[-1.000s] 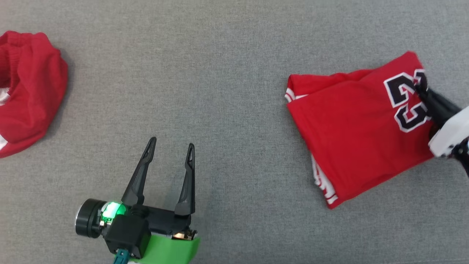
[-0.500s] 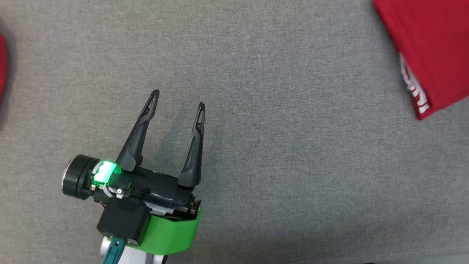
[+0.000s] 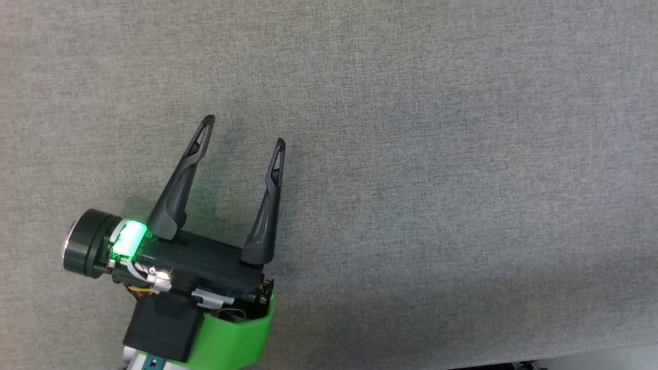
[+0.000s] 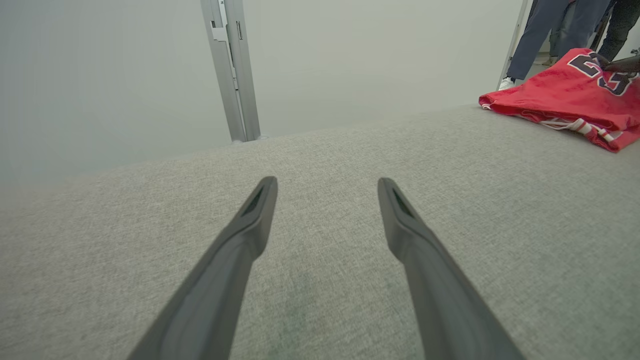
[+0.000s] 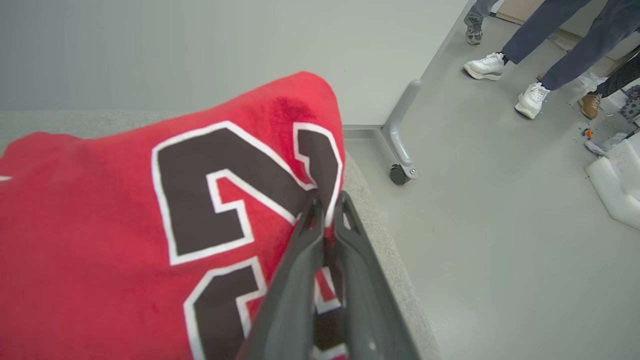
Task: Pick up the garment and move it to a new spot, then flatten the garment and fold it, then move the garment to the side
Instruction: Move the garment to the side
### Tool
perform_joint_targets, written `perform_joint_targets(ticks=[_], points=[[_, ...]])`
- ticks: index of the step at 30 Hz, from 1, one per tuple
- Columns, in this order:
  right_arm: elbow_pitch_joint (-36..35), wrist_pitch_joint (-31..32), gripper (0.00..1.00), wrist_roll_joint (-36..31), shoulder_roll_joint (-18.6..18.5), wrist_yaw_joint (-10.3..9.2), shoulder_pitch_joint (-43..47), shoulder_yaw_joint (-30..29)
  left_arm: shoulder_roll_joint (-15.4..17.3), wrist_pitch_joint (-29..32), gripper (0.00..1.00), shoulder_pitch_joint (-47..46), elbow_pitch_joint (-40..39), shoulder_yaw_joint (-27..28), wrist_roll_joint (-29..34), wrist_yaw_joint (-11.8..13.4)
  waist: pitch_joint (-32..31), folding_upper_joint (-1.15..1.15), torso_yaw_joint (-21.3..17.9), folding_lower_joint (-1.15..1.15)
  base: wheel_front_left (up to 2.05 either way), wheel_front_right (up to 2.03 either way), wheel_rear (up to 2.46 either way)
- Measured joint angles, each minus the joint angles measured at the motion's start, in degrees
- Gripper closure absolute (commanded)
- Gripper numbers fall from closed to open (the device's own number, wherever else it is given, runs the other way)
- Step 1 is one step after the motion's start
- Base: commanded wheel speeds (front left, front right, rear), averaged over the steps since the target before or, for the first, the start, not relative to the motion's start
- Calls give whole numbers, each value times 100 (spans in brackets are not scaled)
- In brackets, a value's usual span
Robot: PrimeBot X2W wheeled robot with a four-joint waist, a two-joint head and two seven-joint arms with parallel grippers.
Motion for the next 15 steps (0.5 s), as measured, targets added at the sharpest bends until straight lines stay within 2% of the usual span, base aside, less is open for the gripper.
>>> perform_joint_targets(ticks=[1, 2, 3, 9, 12, 15], points=[[42, -33, 100, -66, -7, 0, -48, -11, 18, 0, 0, -1, 1, -25, 0, 8, 35, 0, -7, 0, 0, 0, 0], [87, -34, 60, -108, 12, 0, -94, -26, 30, 0, 0, -3, 2, -46, 0, 21, 59, 0, -12, 0, 0, 0, 0], [178, -81, 0, -196, 53, 0, -165, -43, 42, 0, 0, -10, 7, -78, 0, 44, 85, 0, -18, 0, 0, 0, 0], [336, -632, 0, -889, 489, 0, -347, 11, 24, 0, 0, -60, 155, -134, -134, 159, -42, 0, -10, 0, 0, 0, 0], [149, -781, 0, -1123, 970, 0, -205, 53, -64, 0, 0, -29, 257, -70, -318, 212, -227, 0, 9, 0, 0, 0, 0], [-364, -809, 0, -1461, 1524, 1, 244, -27, -164, 1, 0, 90, 452, 74, -553, 237, -482, 0, 41, 0, 0, 0, 0]])
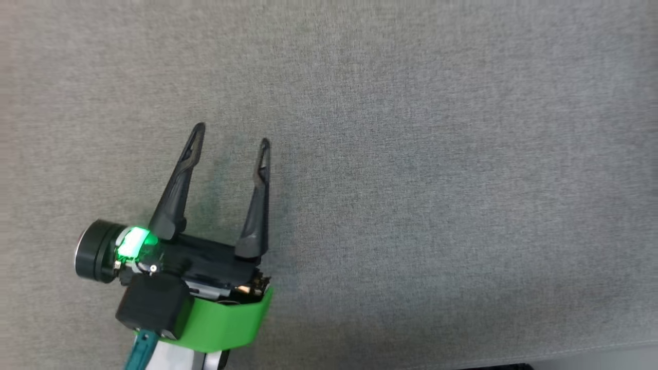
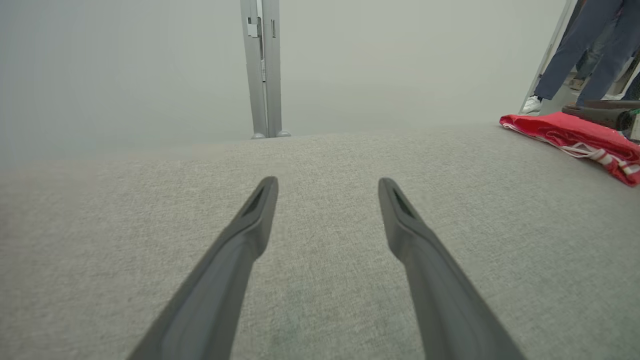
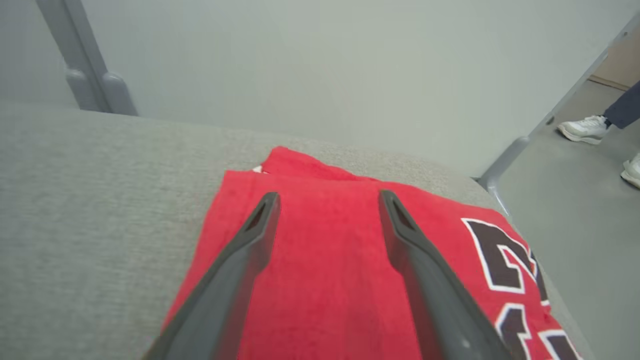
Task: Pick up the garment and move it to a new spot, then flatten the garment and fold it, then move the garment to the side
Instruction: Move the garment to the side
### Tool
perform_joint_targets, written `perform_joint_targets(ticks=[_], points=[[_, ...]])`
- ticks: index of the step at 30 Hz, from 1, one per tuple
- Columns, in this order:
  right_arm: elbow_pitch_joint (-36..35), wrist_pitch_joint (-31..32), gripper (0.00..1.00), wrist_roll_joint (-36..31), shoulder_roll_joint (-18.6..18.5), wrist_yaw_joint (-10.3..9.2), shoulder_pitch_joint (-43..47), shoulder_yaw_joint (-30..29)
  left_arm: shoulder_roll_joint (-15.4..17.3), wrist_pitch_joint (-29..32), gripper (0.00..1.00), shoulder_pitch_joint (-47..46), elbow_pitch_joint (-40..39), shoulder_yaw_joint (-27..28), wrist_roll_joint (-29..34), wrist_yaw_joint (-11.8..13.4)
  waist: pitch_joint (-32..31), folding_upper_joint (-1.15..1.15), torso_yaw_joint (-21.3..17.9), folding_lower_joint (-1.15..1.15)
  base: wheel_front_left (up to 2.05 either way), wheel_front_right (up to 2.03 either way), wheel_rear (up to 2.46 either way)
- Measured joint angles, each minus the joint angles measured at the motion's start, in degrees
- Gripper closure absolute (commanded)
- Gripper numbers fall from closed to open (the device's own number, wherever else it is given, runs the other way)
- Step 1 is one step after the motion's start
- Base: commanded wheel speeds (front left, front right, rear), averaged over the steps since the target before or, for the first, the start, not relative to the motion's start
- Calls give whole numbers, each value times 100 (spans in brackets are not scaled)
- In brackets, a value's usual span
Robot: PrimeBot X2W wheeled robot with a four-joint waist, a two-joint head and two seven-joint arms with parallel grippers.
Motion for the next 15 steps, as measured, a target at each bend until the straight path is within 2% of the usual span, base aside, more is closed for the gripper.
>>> perform_joint_targets(ticks=[3, 7, 10, 15], points=[[-826, -12, 0, -528, 559, -1, 620, -464, -102, 0, 0, 177, 216, 207, -211, -3, -305, 0, 32, 0, 0, 0, 0], [-1781, -12, 0, -1227, 1556, -1, 1827, -920, -190, -1, 0, 431, 493, 506, -375, -87, -778, 0, 69, -1, 0, 0, 0], [-2212, -12, 0, -1634, 2117, -1, 2466, -984, -243, -1, 0, 585, 712, 667, -424, -171, -1149, 0, 85, -1, 0, 0, 0], [-2654, -12, 0, -2104, 2850, -1, 3304, -933, -293, -1, 0, 856, 1026, 959, -475, -238, -1795, 0, 86, -1, 0, 0, 0]])
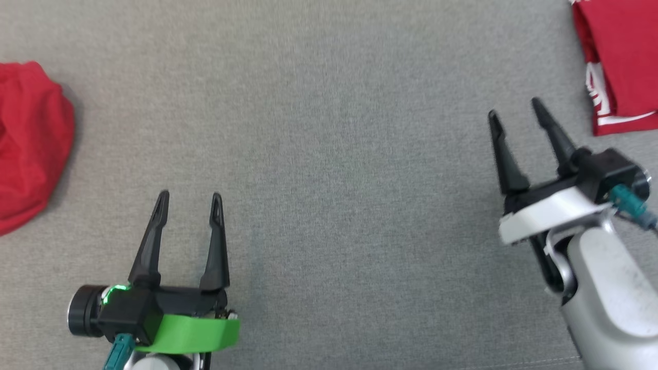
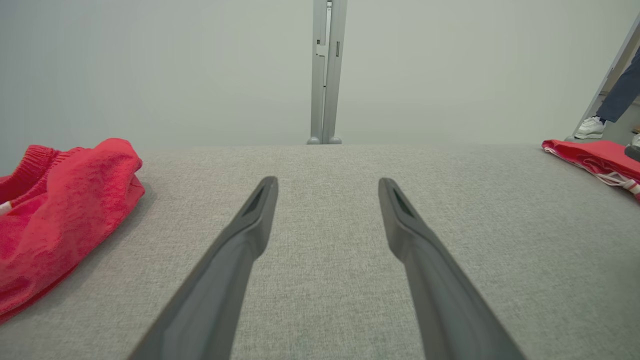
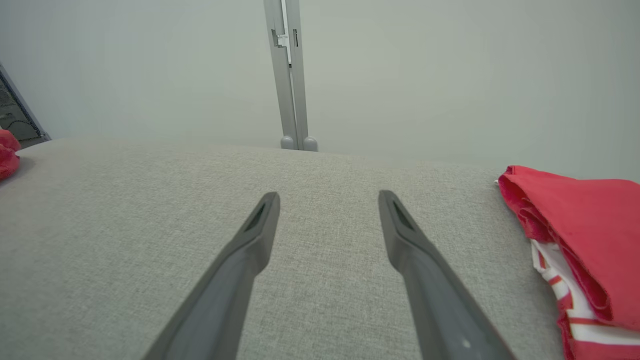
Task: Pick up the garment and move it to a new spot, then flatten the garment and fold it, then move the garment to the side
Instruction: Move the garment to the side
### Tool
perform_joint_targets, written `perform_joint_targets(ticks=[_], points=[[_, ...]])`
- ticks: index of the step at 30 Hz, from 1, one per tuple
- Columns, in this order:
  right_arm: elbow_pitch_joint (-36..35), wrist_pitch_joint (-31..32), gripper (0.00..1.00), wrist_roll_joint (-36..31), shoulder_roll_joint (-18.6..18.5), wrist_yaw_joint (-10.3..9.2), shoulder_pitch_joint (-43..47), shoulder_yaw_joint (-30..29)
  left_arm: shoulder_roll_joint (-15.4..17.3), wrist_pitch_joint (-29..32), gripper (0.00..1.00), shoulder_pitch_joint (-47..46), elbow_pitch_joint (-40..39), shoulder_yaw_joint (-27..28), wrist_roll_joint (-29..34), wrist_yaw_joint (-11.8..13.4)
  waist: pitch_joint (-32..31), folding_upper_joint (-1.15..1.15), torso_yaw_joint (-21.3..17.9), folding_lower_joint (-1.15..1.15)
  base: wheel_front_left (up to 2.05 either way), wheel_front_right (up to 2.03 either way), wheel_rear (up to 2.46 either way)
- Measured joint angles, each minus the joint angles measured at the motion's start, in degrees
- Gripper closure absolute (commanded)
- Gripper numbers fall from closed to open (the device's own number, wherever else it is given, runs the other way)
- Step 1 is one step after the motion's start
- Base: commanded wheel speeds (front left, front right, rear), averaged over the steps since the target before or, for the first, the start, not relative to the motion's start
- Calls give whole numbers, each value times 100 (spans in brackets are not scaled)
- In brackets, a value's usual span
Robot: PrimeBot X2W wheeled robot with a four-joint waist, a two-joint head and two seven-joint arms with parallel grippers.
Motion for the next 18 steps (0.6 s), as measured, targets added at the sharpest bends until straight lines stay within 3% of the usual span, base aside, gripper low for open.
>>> perform_joint_targets(ticks=[7, 18], points=[[-494, -1, 0, -421, 573, 0, 1037, -152, -16, 0, 0, 588, 244, 147, -42, 46, -865, 0, -45, 0, 0, 0, 0], [-1067, -1, 0, -823, 914, 0, 2224, -346, -23, 0, 0, 1240, -15, 216, 77, 48, -1917, 0, -148, 0, 0, 0, 0]])
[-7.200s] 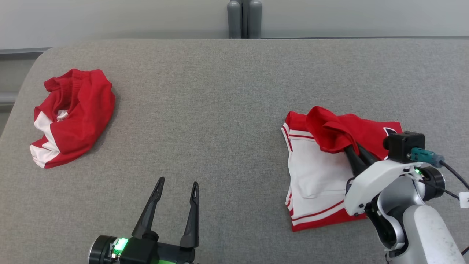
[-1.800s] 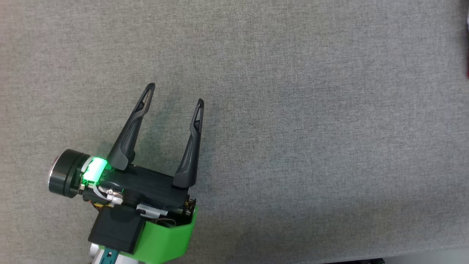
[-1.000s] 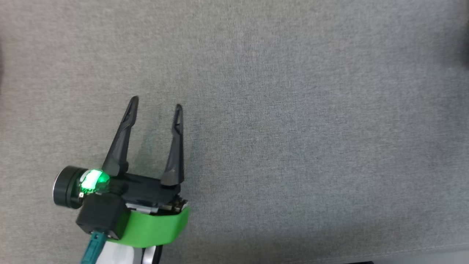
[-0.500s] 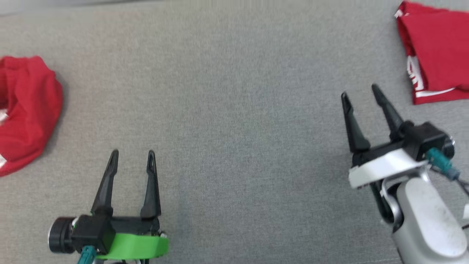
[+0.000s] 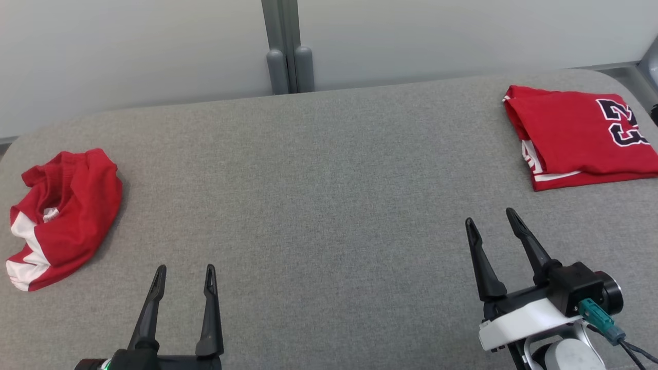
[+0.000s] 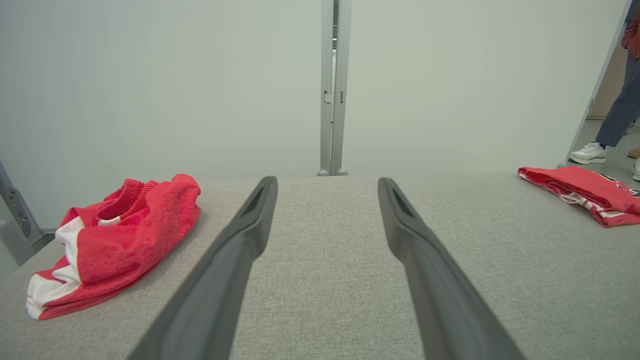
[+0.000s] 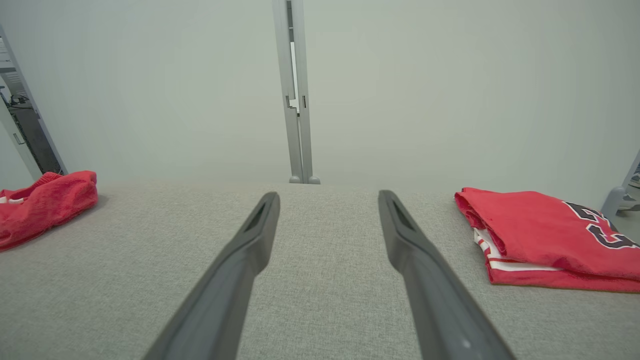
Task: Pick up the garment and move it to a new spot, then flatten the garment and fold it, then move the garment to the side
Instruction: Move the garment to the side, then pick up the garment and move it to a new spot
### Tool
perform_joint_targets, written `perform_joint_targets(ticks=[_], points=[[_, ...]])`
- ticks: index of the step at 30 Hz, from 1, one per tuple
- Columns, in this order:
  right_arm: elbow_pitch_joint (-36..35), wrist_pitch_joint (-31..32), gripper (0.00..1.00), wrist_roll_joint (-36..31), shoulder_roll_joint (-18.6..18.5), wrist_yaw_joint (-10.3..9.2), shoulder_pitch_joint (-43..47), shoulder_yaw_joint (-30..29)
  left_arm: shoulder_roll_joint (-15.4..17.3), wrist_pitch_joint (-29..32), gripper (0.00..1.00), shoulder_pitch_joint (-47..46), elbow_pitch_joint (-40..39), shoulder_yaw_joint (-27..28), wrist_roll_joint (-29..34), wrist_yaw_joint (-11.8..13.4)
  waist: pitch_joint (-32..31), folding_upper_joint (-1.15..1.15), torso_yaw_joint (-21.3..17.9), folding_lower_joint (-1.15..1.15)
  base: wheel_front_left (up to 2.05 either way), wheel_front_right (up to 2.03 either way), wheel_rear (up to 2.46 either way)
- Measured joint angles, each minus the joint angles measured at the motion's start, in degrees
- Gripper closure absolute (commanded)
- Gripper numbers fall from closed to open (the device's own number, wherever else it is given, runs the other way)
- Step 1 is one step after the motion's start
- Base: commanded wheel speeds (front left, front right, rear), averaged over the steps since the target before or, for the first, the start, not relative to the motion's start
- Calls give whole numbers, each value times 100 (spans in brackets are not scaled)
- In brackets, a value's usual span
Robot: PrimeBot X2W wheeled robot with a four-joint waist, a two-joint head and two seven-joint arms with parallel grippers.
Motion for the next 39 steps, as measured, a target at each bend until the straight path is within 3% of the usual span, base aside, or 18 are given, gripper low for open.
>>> perform_joint_targets(ticks=[9, 28, 39], points=[[-8, 0, 0, -45, 127, 0, 383, -78, -1, 0, 0, 182, 170, 108, 1, 58, -359, 0, -62, 0, 0, 0, 0], [91, 0, 0, -36, 178, 0, 436, -110, -1, 0, 0, 209, 280, 149, -68, 112, -434, 0, -38, 0, 0, 0, 0], [148, 0, 0, 4, 177, 0, 481, 16, -2, 0, 0, 211, 258, 202, -197, 339, -434, 0, 352, 0, 0, 0, 0]])
